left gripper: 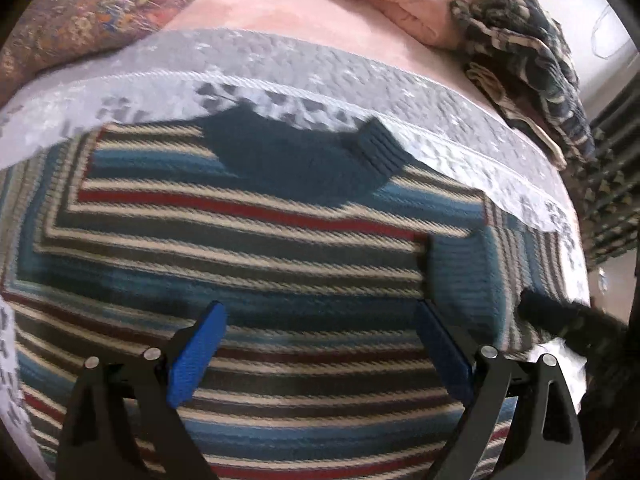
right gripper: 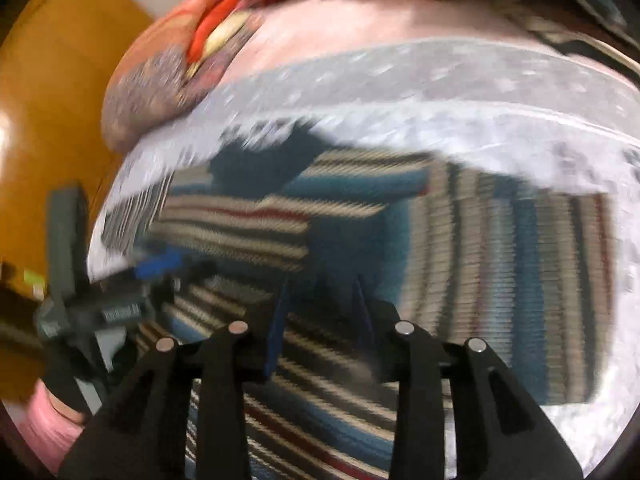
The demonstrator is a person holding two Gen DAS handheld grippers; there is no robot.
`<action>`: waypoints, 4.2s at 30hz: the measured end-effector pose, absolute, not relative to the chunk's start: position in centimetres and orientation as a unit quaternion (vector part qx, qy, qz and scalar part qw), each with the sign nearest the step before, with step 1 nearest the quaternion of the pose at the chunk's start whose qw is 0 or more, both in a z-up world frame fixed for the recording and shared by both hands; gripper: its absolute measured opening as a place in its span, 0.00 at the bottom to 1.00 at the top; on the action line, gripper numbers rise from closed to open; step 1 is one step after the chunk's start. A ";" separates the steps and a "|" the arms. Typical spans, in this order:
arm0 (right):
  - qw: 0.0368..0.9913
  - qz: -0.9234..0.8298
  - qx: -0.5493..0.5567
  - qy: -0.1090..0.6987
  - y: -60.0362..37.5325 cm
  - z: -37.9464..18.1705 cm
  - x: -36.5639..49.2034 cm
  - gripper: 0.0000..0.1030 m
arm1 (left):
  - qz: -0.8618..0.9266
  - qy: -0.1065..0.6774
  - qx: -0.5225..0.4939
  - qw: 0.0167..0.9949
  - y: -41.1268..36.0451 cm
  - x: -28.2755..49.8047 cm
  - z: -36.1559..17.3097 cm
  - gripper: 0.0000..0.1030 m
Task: Fold small clothes
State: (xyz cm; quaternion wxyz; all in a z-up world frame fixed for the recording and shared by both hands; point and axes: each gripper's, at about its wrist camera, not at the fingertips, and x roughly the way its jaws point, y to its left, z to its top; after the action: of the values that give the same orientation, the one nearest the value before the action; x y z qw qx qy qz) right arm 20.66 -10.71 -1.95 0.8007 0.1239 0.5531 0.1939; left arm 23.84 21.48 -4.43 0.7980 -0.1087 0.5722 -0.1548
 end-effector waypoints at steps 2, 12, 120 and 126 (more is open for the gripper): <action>0.814 0.152 0.124 0.547 -13.6 -1.2 20.8 0.33 | -0.170 0.580 -0.114 0.789 20.0 23.7 -4.8 0.91; 0.814 0.090 0.162 0.551 -21.5 -2.7 20.2 0.33 | -0.228 0.622 -0.162 0.732 13.7 23.3 -7.5 0.78; 0.787 0.145 0.072 0.595 -7.5 -5.8 19.8 0.62 | 0.213 0.490 -0.309 0.787 65.1 21.1 -7.8 0.58; 0.785 0.138 0.069 0.600 -7.3 -6.6 19.8 0.62 | 0.180 0.444 -0.431 0.765 68.8 20.7 -11.3 0.57</action>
State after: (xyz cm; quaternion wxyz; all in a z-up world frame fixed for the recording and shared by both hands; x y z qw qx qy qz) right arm 19.85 -7.29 -6.60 0.7854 0.0688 0.5995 0.1378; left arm 20.74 68.84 -11.25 0.7646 -0.4314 0.4437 0.1798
